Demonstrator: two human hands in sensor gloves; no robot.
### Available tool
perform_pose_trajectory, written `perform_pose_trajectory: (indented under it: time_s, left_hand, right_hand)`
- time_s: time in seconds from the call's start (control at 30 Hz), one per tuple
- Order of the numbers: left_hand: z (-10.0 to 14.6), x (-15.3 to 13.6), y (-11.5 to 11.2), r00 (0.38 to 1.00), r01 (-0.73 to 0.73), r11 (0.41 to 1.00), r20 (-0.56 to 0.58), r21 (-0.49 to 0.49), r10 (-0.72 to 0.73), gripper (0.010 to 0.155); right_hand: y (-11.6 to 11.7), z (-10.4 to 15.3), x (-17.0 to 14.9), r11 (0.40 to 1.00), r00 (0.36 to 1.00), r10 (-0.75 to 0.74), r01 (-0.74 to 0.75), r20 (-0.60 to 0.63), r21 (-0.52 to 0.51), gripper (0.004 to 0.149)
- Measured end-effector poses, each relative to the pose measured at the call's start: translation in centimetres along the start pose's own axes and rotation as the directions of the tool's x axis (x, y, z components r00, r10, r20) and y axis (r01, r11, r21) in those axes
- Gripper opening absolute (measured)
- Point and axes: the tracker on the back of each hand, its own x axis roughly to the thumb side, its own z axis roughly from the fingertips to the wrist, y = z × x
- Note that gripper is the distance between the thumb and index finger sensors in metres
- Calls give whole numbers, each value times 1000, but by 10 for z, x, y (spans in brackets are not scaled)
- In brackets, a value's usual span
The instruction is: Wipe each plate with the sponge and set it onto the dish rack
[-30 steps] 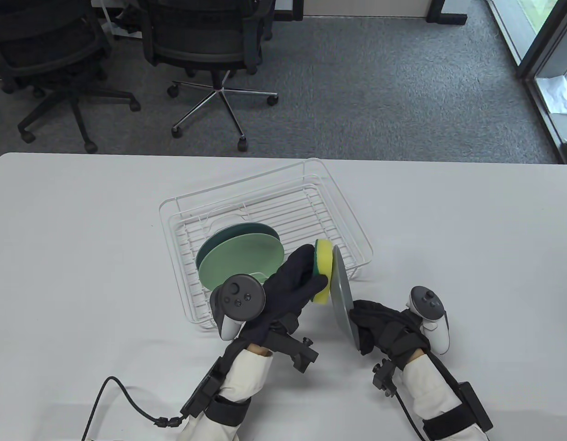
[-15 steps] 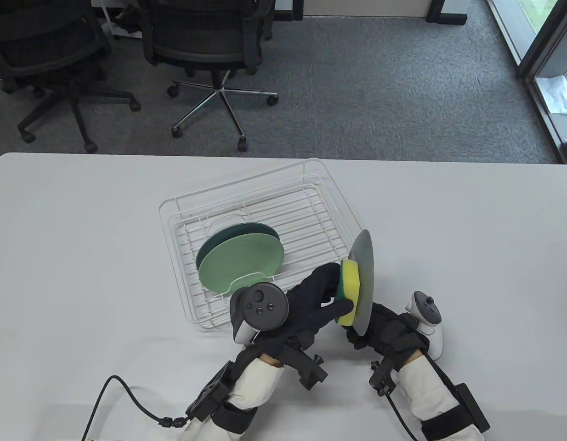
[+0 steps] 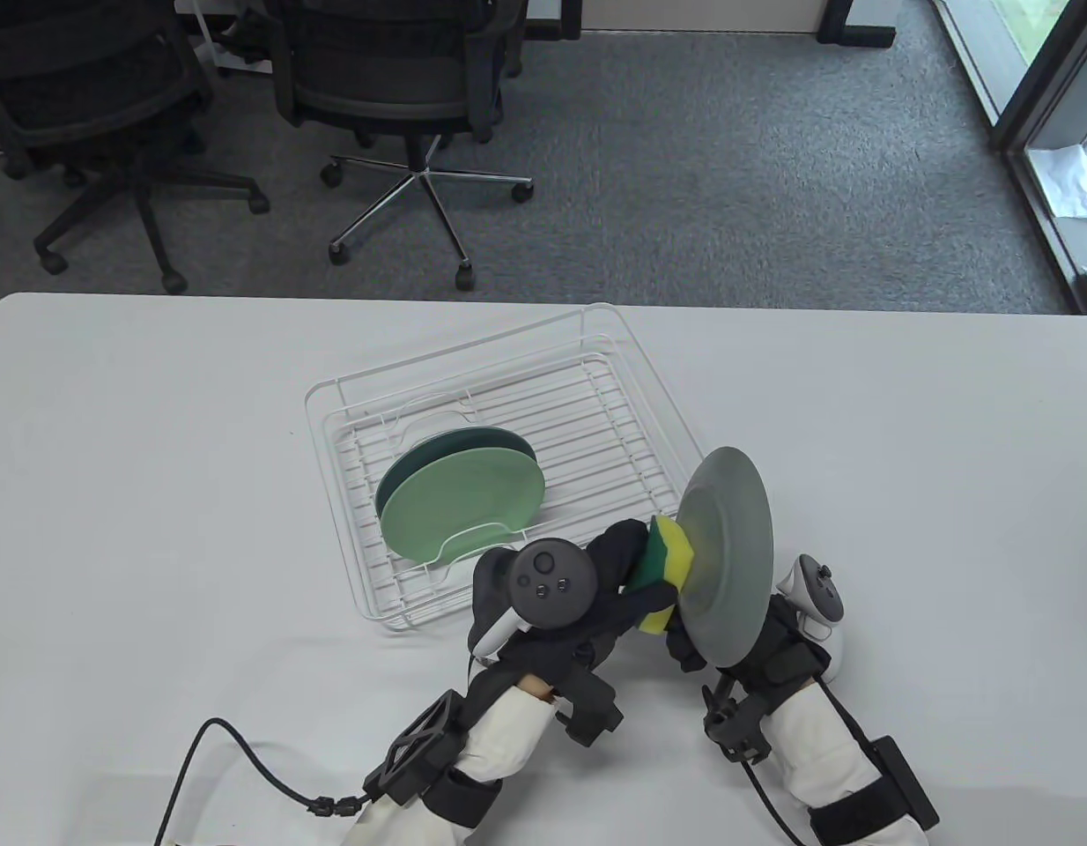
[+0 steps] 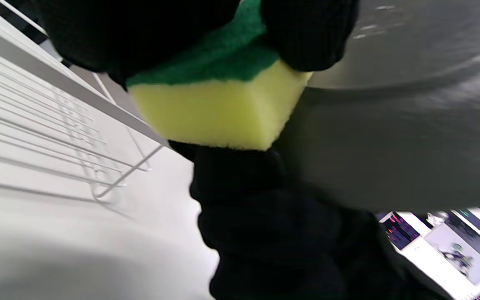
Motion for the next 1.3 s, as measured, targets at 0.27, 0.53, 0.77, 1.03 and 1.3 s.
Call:
perform_pose_trajectory:
  time_s: [0.27,0.53,0.77,1.03,1.3]
  left_hand:
    - [-2,-26,12,986,-144,987,-76,76,149,73]
    - [6,-31,41,965,-249,951,-37,182,259,73]
    - [13,-19,54,955,-297,933,44,202,294,72]
    - [22,4,62,940,-334,922,142,195,311,73]
    - [38,4,91,972,-232,917,121,326,203,73]
  right_hand:
    - [6,-3,-1,988,989,145,-142,-43,63,44]
    - [0,-2,0,932,920,359,-361,-156,14,43]
    - [-11,0,-1,919,902,370,-390,-223,-51,43]
    - [-33,4,15,925,949,285,-310,-137,-219,43]
    - [-30,3,81,714,852,521,-472,-59,-517,43]
